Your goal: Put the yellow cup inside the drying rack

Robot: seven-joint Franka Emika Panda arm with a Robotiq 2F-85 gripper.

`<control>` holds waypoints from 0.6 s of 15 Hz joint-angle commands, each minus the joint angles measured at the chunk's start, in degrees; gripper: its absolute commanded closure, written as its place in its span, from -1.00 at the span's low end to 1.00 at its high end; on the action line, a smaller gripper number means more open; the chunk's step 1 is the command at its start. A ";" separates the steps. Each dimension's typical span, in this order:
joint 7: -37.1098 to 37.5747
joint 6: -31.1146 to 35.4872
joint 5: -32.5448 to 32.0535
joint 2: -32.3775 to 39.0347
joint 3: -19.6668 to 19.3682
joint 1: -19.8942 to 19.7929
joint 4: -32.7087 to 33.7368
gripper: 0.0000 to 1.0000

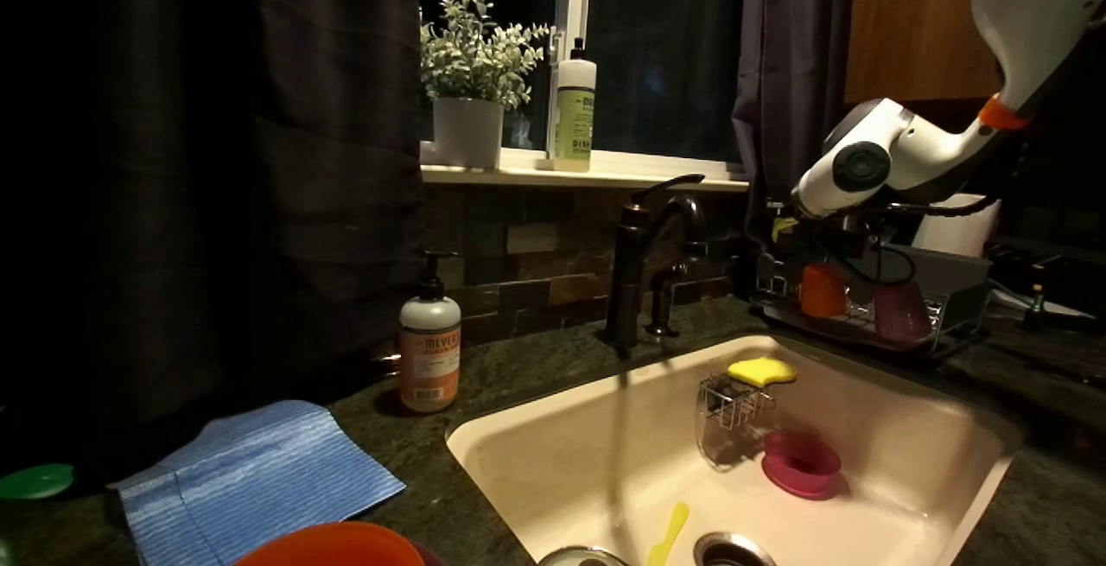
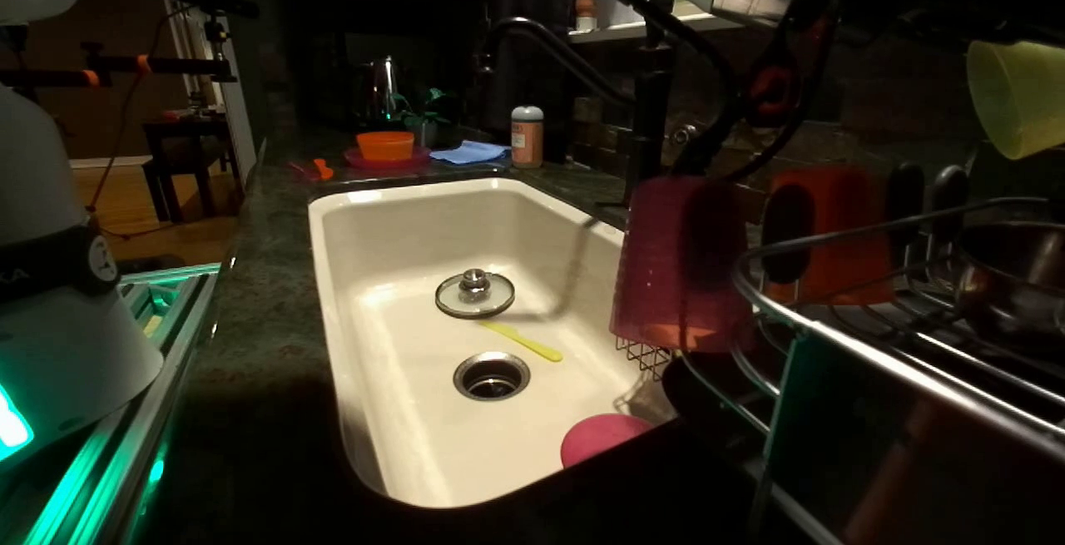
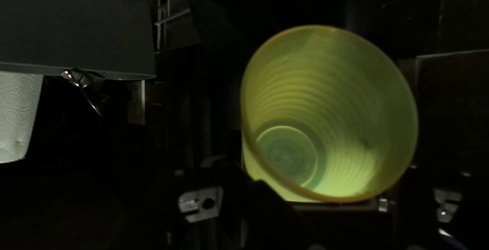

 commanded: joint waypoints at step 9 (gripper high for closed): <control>-3.20 -6.72 5.90 2.51 3.07 0.45 0.48 0.06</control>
